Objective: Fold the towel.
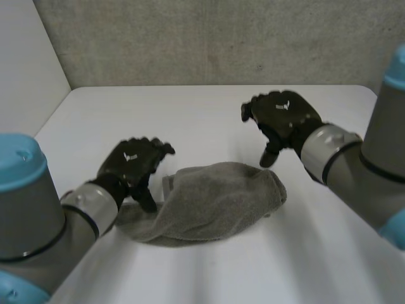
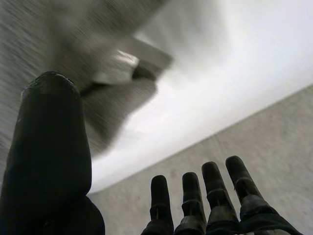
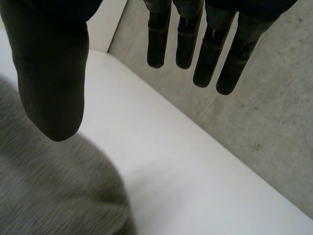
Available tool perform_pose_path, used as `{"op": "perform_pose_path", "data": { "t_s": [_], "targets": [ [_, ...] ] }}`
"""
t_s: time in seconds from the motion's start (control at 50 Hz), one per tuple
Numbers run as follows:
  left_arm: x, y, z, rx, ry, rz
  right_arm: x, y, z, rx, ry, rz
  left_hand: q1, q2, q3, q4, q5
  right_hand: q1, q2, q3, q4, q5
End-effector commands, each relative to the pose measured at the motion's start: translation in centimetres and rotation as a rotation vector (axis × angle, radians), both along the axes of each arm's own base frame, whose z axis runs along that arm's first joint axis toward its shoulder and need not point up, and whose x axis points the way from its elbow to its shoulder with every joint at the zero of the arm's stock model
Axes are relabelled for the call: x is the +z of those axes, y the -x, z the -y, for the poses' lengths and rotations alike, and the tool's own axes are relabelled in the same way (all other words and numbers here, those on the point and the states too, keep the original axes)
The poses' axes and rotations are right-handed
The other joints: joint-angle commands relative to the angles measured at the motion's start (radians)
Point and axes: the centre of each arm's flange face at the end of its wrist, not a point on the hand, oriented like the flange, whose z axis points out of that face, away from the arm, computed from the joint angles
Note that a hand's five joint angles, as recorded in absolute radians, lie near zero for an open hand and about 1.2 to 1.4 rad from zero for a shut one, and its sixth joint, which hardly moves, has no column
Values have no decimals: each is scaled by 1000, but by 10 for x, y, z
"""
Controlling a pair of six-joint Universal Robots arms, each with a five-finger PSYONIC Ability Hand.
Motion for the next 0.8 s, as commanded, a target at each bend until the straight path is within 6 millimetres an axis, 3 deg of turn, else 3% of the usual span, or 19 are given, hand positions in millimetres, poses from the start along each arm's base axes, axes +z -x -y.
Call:
{"op": "perform_pose_path", "data": {
  "t_s": [0.02, 0.12, 0.3, 0.5, 0.64, 0.8],
  "targets": [
    [10, 8, 30, 21, 23, -18, -1, -22, 27, 25, -109, 55, 36, 42, 41, 39, 48, 30, 28, 27, 26, 65],
    [1, 11, 38, 22, -55, 16, -24, -38, 49, 26, -256, 24, 38, 45, 44, 42, 51, 33, 31, 30, 29, 68],
    [-18, 25, 65, 23, -109, 43, -60, -48, 70, 20, -324, -12, 38, 45, 44, 42, 51, 9, 7, 6, 6, 45],
    [-41, 15, 56, 52, -254, 120, -99, -51, 74, 23, -396, -53, -72, -66, -67, -69, -60, -94, -95, -96, -97, -58],
    [-51, -9, 56, 126, -305, 154, -107, -53, 72, 32, -409, -69, -64, -58, -59, -60, -52, -50, -51, -53, -53, -14],
    [-57, -19, 45, 138, -342, 175, -107, -53, 70, 35, -414, -73, -55, -49, -50, -52, -43, 317, 315, 314, 314, 352]
  ]
}}
